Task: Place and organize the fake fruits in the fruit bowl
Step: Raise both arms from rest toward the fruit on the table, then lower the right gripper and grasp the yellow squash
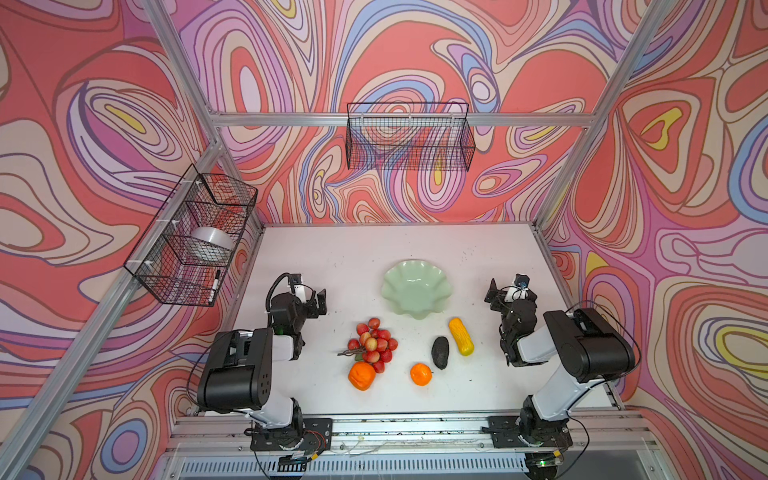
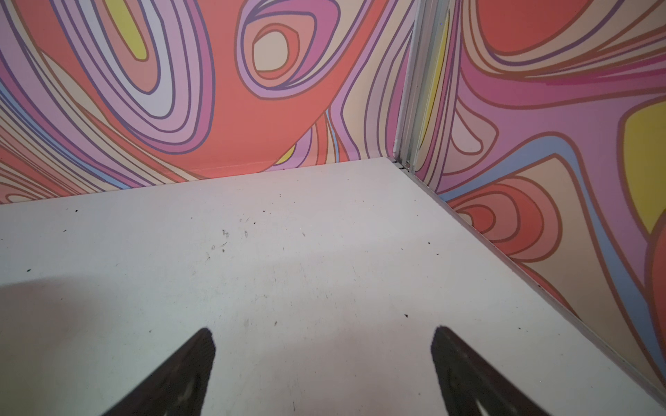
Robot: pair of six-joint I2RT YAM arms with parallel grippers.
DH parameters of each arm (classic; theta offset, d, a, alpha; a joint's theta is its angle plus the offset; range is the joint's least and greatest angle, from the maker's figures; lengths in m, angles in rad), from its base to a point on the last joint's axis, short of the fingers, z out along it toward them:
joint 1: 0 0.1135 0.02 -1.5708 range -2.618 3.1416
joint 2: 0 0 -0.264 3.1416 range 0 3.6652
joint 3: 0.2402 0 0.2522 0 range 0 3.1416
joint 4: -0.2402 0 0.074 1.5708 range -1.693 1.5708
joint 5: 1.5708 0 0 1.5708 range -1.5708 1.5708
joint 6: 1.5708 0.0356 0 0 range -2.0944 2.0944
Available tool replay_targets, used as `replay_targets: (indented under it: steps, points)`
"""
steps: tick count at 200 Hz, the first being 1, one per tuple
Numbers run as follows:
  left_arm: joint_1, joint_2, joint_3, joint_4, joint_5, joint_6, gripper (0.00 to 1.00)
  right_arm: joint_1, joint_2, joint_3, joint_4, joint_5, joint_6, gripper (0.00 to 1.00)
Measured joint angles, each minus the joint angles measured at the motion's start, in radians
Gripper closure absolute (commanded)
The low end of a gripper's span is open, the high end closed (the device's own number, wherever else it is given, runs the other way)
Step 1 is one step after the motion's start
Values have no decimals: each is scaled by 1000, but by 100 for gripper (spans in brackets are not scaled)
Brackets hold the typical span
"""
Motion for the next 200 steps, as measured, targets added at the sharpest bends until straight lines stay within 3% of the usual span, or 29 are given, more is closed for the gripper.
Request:
replay_targets:
  steps: [27, 55, 71, 90, 111, 121, 132, 148, 167, 200]
  points:
    - [0, -6, -8, 13, 27, 2, 2, 0, -37, 0, -35, 1, -3, 2]
    - [-8, -188, 7, -177, -16, -28, 0, 0, -316, 120, -397, 11, 33, 2]
    - [-11, -335, 51, -247, -68, -122, 0, 0, -418, 302, -603, 0, 106, 2]
    - [-9, -459, 50, -188, -65, -268, 0, -2, -476, 501, -837, -16, 264, 2]
    - [-5, -525, -2, -63, -23, -436, 0, -8, -500, 569, -1012, -124, 340, 14]
    - [3, -527, 0, -73, 21, -488, 7, -9, -503, 570, -1104, -193, 357, 15]
    - [9, -523, 54, -185, 75, -512, 8, -4, -501, 570, -1218, -255, 372, 16]
    - [9, -486, 267, -488, 122, -512, 3, 21, -501, 576, -1403, -320, 383, 17]
    - [10, -457, 463, -684, 141, -505, 0, 99, -509, 577, -1582, -347, 395, 18]
    - [16, -487, 457, -778, 204, -559, 0, 294, -562, 545, -1785, -365, 453, 20]
